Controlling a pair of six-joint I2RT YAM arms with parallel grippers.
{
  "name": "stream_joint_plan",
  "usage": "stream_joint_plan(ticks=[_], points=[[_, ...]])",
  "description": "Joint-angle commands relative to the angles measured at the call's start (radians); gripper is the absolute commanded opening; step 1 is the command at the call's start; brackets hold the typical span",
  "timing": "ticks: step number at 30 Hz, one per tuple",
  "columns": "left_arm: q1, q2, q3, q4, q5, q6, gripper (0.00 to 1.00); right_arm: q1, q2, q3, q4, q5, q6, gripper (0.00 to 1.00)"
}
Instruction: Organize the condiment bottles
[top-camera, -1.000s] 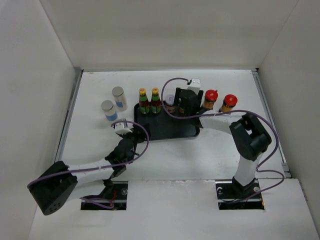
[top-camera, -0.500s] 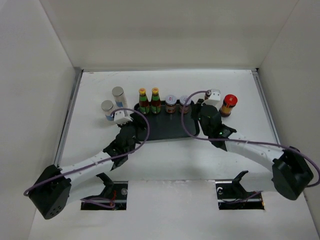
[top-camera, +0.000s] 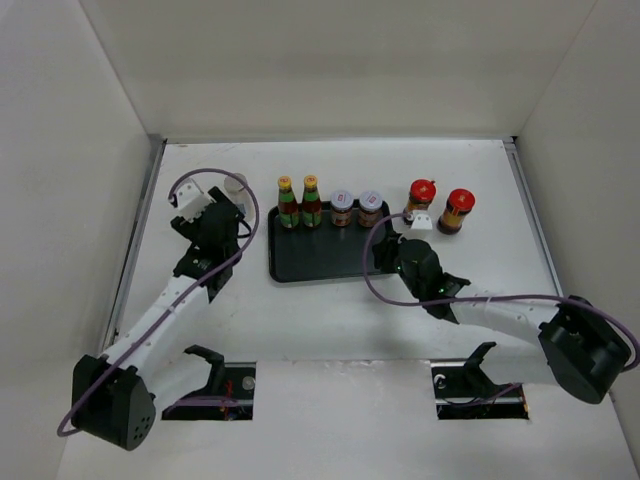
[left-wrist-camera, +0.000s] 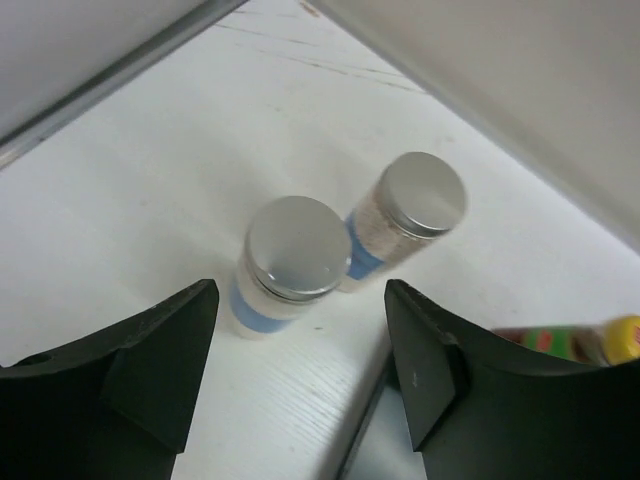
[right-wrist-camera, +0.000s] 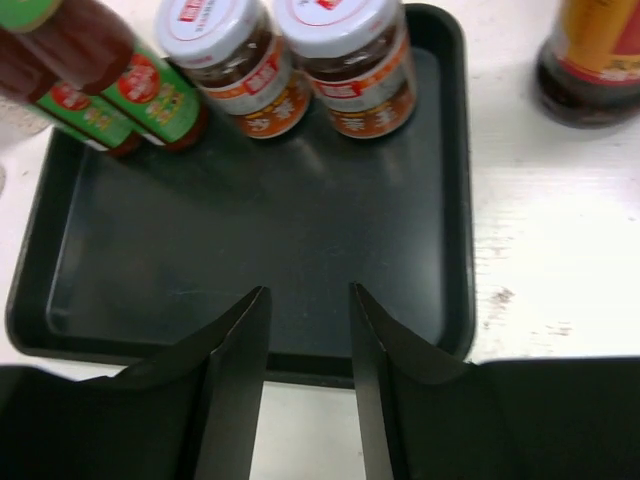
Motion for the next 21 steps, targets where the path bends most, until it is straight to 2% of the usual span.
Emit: stream_joint_plan(ticks=[1,4,18,21], points=[[0.03,0.075,0.09,-0.041,-0.021,0.059,0.68,0.019,0.012,0.005,0.119,-0.024,0.009,0.45],[0.05,0.182,0.157,-0.031,0.008,0.124,0.74,0.036,0.02,0.008,0.124,-0.029,0.008,0.47],[0.117,0.38,0.219,-0.026,0.025,0.09,0.74,0.041,0.034,0.008,0.138,-0.03,-0.003,0.52],[0.131,0.408,0.211,0.012,0.038,0.084,0.7,0.044,0.021,0.005,0.138,-0.03,-0.004,0.52]])
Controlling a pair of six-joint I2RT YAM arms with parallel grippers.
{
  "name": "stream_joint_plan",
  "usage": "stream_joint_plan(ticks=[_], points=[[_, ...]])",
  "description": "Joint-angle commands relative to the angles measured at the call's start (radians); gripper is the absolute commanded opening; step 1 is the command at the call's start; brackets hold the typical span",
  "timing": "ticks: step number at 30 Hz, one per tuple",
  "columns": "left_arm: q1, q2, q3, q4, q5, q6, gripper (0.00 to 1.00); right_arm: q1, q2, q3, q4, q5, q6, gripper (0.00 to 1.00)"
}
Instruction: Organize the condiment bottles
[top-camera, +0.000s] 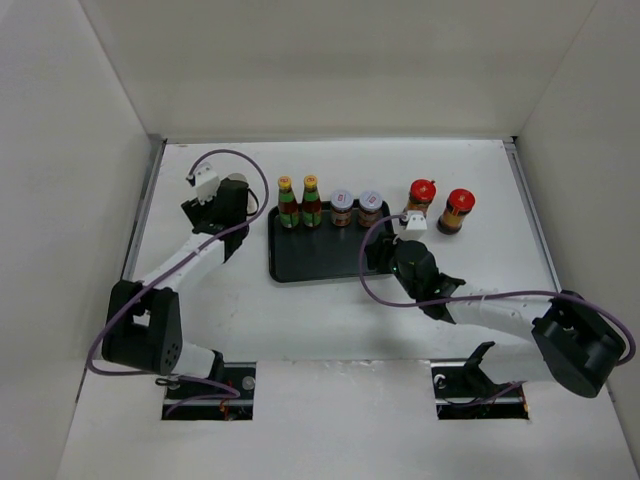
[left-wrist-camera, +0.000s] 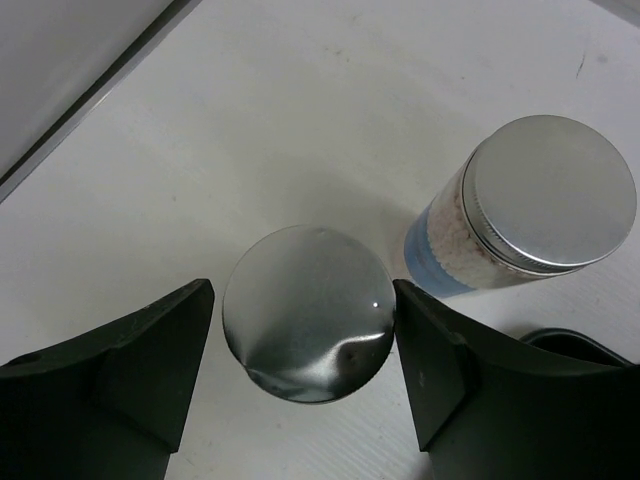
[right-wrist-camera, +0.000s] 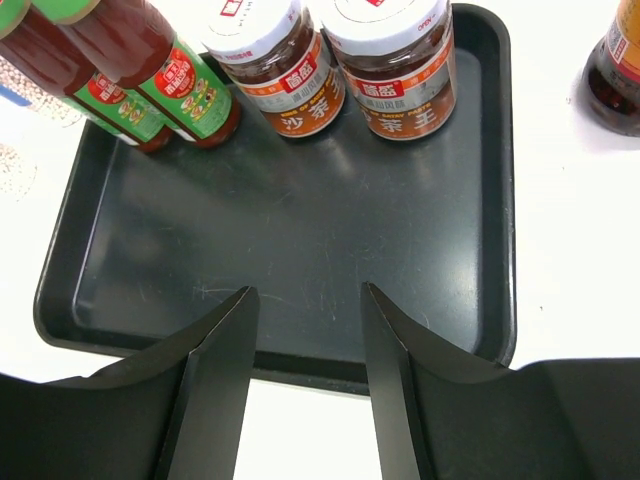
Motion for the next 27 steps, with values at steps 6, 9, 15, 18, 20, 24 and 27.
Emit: stream_joint_plan(ticks=[6,9,15,18,20,24,27], points=[[-0.006,-0.058,-0.014,0.071,-0.026,-0.027,0.42,0.013,-0.026,-0.001,0.07,-0.003,-0.007,0.53],[-0.052,-0.179,-0.061,0.051,-0.061,-0.01,0.41,0.013,-0.017,0.0,0.072,-0.009,-0.001,0.53],[-0.179,-0.348,-0.026,-0.104,-0.06,0.024,0.42,0.013,-0.016,-0.003,0.075,-0.013,0.005,0.53],[-0.262,-0.355,0.023,-0.159,-0.049,-0.007,0.42,0.013,-0.031,-0.015,0.084,-0.004,0.005,0.53],[-0.333,-0.336,0.043,-0.15,-0.031,-0.027,0.42,0.005,-0.034,-0.018,0.086,-0.004,0.008,0.53],[-0.455,-0.257,0.053,-0.057,-0.011,-0.033,0.42,0.002,-0.077,-0.032,0.081,0.01,0.006,0.53],[-0.523,-0.186,0.072,-0.008,-0.014,-0.013,0.42,0.002,-0.097,-0.034,0.073,0.011,0.003,0.53]])
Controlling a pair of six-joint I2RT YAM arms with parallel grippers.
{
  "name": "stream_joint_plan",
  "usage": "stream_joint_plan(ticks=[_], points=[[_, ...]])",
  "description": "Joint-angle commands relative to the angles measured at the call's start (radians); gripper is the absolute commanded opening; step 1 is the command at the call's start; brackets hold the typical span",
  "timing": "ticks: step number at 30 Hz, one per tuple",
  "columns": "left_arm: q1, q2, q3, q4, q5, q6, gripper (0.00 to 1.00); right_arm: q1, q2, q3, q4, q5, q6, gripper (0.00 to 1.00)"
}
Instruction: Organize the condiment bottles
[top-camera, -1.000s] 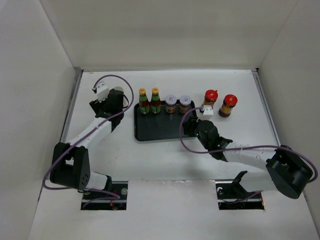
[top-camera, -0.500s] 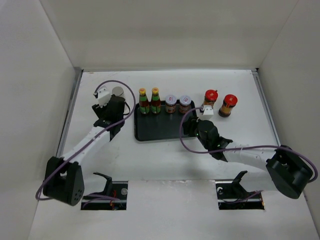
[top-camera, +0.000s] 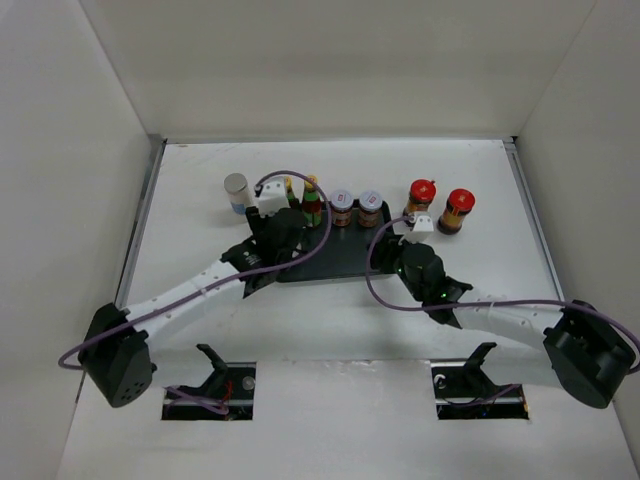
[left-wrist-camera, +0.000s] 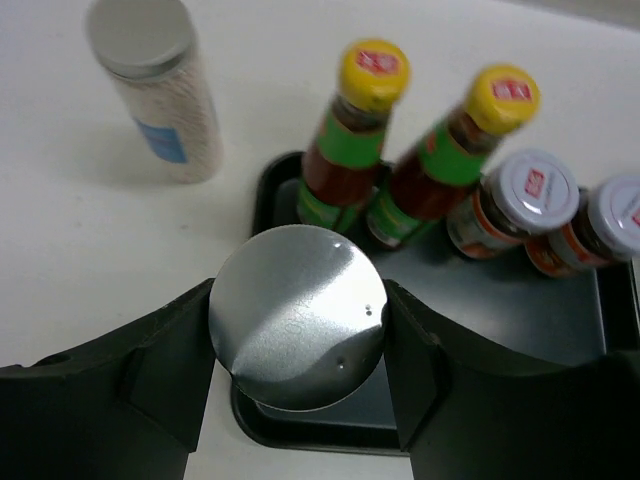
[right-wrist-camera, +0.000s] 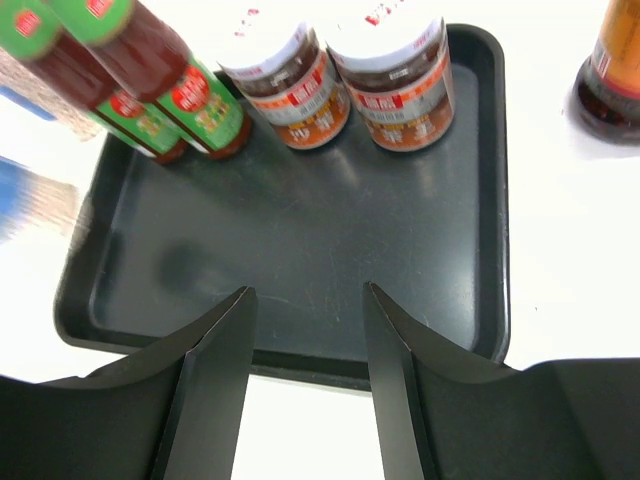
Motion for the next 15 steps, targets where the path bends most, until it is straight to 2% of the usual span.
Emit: stream_joint_plan(ticks=[1,15], points=[[-0.053,0.055,0.063,0.132,-0.009,0.01,0.42,0.005,-0.04,0.0,0.053,0.011,0.003,0.53],[-0.1,0.122,-0.044,0.205,-0.078,0.016,0.43,-0.002,-0.023,0.002,0.047,0.022,0.004,0.53]])
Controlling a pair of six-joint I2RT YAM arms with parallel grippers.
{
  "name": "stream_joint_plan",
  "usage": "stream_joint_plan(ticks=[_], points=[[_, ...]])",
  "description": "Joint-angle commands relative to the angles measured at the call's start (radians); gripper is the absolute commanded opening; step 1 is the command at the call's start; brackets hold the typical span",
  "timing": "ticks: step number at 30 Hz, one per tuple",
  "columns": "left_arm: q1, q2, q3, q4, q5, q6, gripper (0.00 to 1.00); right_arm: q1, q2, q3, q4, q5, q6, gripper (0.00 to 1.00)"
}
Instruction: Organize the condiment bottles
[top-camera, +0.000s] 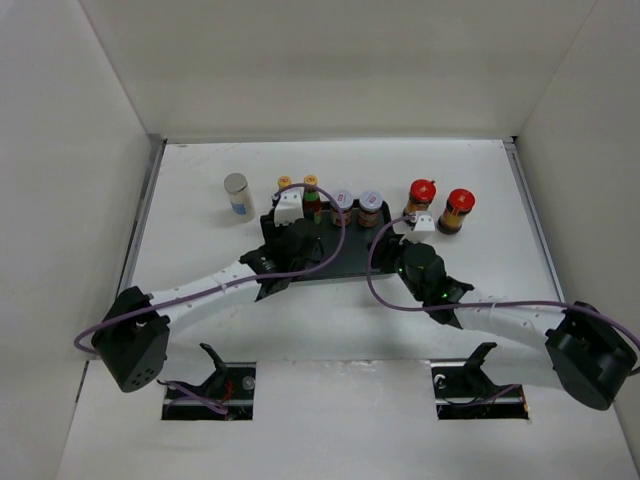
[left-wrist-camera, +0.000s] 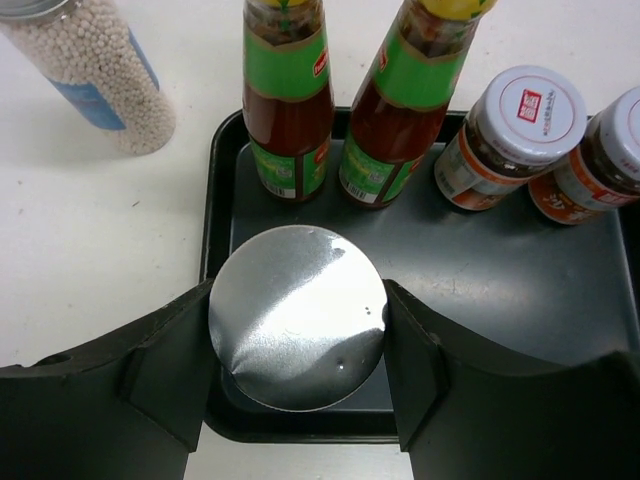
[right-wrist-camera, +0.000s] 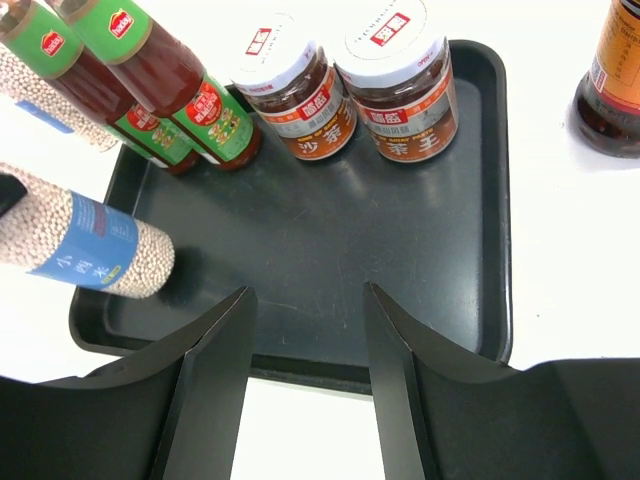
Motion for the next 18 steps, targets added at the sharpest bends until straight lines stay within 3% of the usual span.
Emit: stream_joint_plan(ticks=[1,9,11,15,18], points=[[-0.002,-0.018,-0.013,0.099,-0.061,0.011,0.43,-0.003,0.011,0.008,0.039,0.02,0.001,0.53],[0.029,-0.009,-0.053,0.106,-0.069,0.005,0.5,0.0,0.014,0.011,0.037,0.025,-0.005,0.54],[0.029,-0.011,-0.056,0.103,-0.07,0.0,0.57,0.0,0.017,0.005,0.048,0.028,-0.002,0.55],[0.032,-0.028,-0.07,0.126,-0.069,0.01,0.85,0.0,0.022,0.013,0.042,0.028,-0.008,0.7],[0.02,-0.046,-0.058,0.138,-0.053,0.043,0.91,0.0,0.019,0.008,0.044,0.028,-0.005,0.71]])
